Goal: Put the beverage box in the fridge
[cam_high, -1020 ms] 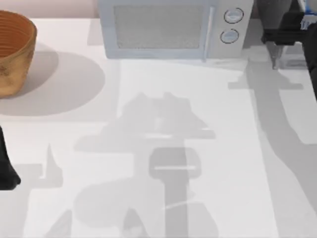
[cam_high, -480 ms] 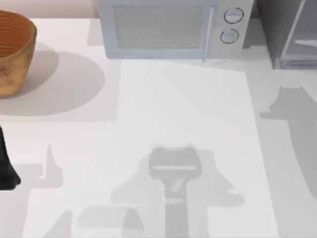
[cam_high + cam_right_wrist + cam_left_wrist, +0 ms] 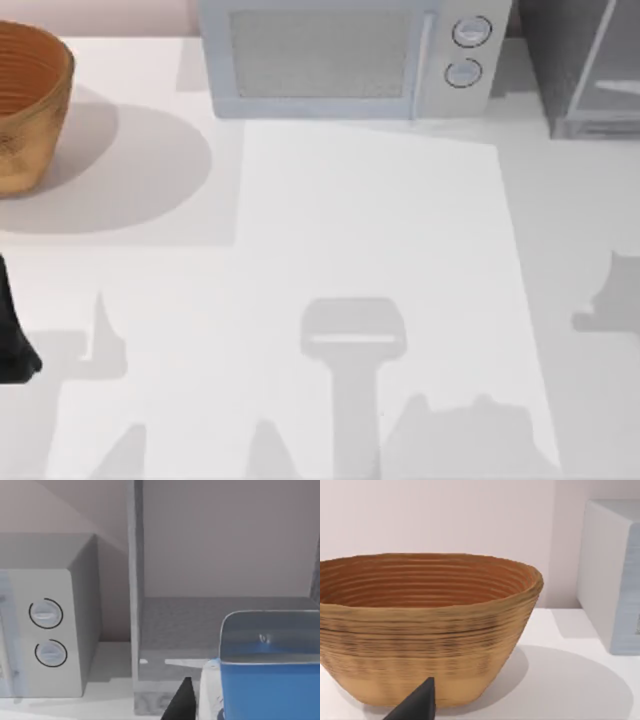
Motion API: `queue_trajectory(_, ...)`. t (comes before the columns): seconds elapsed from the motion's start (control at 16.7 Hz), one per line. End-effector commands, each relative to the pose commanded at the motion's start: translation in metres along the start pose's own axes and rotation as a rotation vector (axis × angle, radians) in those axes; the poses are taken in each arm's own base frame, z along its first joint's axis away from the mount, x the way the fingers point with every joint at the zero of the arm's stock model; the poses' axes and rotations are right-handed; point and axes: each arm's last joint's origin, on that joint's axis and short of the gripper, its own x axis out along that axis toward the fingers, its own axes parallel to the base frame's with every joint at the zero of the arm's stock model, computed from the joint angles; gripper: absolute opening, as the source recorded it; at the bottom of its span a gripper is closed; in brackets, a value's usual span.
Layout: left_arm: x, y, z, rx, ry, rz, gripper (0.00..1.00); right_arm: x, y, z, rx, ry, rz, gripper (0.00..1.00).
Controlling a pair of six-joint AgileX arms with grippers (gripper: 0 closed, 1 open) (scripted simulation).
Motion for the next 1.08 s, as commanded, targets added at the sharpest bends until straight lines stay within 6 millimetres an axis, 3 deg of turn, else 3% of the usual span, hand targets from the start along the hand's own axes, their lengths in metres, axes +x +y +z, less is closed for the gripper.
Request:
queue_trajectory(0.24,0.0,0.0,0.0,0.0,0.0,0.0,1.0,-0.02,-0.004,-0.027,0.004,0.006,0.012,0.0)
queue_trajectory(0.48,0.0,0.0,0.0,0.0,0.0,0.0,1.0,-0.027,-0.006,-0.043,0.005,0.009,0.021,0.0)
queue_trajectory(0.9,0.0,0.0,0.0,0.0,0.0,0.0,1.0,-0.027,-0.006,-0.044,0.007,0.01,0.024,0.0)
queue_trajectory(1.08,0.0,0.0,0.0,0.0,0.0,0.0,1.0,-0.027,-0.007,-0.027,-0.001,-0.044,0.016,0.0)
